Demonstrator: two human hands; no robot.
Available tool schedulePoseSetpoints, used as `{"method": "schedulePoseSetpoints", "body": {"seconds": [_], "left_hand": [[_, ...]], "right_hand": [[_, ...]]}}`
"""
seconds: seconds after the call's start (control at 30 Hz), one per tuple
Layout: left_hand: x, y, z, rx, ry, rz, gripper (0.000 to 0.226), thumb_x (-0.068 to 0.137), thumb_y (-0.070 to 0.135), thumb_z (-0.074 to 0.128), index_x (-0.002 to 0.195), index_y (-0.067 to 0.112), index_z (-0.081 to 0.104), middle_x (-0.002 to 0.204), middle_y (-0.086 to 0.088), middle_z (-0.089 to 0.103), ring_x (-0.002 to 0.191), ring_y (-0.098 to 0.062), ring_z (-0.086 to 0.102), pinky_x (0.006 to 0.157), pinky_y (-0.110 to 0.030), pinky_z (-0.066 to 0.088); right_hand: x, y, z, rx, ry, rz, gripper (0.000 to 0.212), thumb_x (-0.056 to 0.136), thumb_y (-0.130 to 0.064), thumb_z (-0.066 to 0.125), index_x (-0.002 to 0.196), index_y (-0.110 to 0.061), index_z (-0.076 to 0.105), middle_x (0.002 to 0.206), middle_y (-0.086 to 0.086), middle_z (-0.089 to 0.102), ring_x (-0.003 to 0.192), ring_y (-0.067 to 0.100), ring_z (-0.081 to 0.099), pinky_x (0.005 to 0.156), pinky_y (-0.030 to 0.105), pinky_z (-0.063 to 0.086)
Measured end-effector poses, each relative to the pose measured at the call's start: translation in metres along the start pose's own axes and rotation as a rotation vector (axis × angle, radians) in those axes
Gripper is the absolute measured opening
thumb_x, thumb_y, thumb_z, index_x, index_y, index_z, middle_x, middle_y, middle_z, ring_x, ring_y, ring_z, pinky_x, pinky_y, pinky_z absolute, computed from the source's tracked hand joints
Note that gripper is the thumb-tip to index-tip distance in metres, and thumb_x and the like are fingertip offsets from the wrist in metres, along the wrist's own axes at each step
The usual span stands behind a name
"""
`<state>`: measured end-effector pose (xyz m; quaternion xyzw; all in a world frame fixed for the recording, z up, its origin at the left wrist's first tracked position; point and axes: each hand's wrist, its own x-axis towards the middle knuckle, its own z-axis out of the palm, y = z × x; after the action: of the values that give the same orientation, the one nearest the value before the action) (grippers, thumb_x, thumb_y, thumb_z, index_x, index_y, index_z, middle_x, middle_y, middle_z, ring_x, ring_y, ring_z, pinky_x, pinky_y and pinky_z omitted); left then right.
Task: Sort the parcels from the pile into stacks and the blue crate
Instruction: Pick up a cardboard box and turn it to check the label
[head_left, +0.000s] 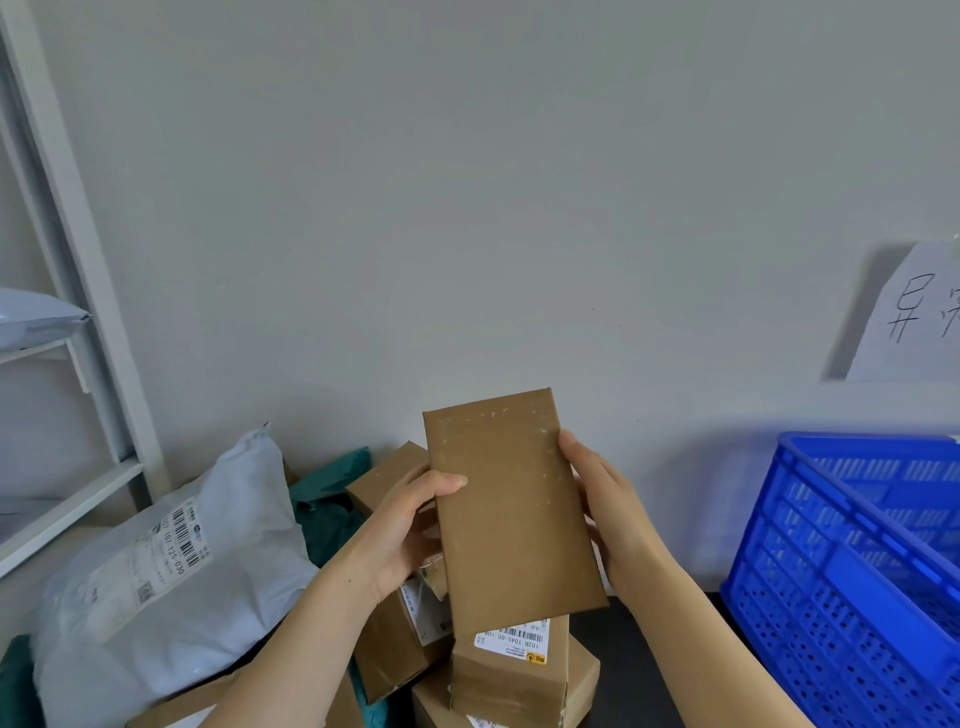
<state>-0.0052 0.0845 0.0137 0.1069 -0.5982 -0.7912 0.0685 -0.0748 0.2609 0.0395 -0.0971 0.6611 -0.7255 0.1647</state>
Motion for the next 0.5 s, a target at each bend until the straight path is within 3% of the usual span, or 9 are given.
{"method": "schedulePoseSetpoints", "body": {"seconds": [0.07,0.17,0.33,0.5], "left_hand": [[0.002,-0.001,-0.001,-0.001,-0.009,0.025,0.065,0.044,0.037,0.078,0.105,0.018,0.064,0.089,-0.003,0.068,0.079,-0.016,0.060,0.063,-0.026,0.047],[0.004,-0.001,-0.002,0.012,-0.030,0.069,0.069,0.042,0.043,0.076,0.107,0.021,0.063,0.087,0.002,0.072,0.079,-0.013,0.063,0.062,-0.025,0.047],[0.007,0.012,0.001,0.022,-0.065,0.159,0.078,0.042,0.034,0.078,0.117,0.022,0.061,0.103,-0.001,0.072,0.093,-0.017,0.066,0.064,-0.026,0.053],[0.011,0.015,-0.002,0.082,-0.057,0.203,0.101,0.038,0.023,0.084,0.132,0.025,0.045,0.122,-0.007,0.062,0.107,-0.022,0.063,0.073,-0.030,0.056]], "right_hand": [[-0.002,-0.002,0.001,0.004,0.004,-0.007,0.025,0.091,-0.053,0.051,0.100,-0.033,0.064,0.091,-0.010,0.070,0.066,-0.002,0.067,0.046,0.013,0.046],[-0.002,-0.003,0.002,-0.029,0.031,-0.027,0.036,0.090,-0.058,0.049,0.105,-0.030,0.067,0.091,-0.008,0.073,0.076,0.005,0.069,0.056,0.020,0.048],[-0.001,-0.007,0.003,-0.069,0.092,-0.094,0.039,0.094,-0.056,0.044,0.096,-0.028,0.071,0.090,-0.009,0.072,0.087,0.005,0.064,0.067,0.022,0.044],[0.006,-0.005,0.002,-0.116,0.130,-0.156,0.026,0.095,-0.054,0.042,0.088,-0.038,0.061,0.097,-0.019,0.060,0.105,0.011,0.053,0.091,0.029,0.032]]}}
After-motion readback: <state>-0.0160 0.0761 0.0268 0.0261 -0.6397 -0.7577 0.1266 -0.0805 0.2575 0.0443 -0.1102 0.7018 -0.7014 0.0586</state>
